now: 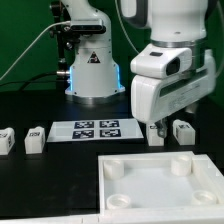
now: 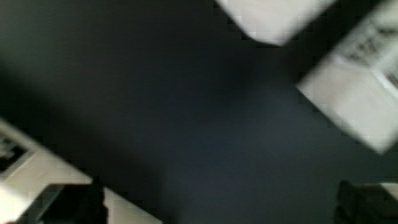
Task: Assemble one leg
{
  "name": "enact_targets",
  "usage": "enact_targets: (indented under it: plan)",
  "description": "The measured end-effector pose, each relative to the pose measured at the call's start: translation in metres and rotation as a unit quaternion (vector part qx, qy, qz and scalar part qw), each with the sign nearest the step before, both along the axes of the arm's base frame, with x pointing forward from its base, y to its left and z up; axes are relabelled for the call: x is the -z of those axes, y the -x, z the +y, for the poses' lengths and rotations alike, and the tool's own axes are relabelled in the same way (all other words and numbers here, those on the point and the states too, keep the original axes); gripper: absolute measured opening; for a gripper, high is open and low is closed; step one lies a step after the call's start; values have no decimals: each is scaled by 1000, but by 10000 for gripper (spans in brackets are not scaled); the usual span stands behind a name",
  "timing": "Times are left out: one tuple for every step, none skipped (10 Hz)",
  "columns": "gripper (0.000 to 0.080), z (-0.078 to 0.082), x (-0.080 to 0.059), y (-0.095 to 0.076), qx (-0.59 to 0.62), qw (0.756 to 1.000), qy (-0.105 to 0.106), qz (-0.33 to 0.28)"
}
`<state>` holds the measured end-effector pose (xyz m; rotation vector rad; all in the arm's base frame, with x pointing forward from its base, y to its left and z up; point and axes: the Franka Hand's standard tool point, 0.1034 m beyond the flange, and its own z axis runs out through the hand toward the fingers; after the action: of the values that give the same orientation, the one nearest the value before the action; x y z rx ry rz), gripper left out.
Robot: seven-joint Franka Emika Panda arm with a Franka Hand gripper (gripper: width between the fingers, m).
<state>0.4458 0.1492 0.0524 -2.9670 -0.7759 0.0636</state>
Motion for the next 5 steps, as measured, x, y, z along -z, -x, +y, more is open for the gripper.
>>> enact_targets:
  plan:
    - [649, 6, -2, -3, 57, 998, -4, 3]
    - [649, 5, -1, -4, 107, 994, -5, 5]
    - [649, 6, -1, -3, 152, 988, -3, 8]
    - [649, 7, -1, -3, 199, 980, -3, 13]
    - [649, 8, -1, -2, 238, 971, -3, 17]
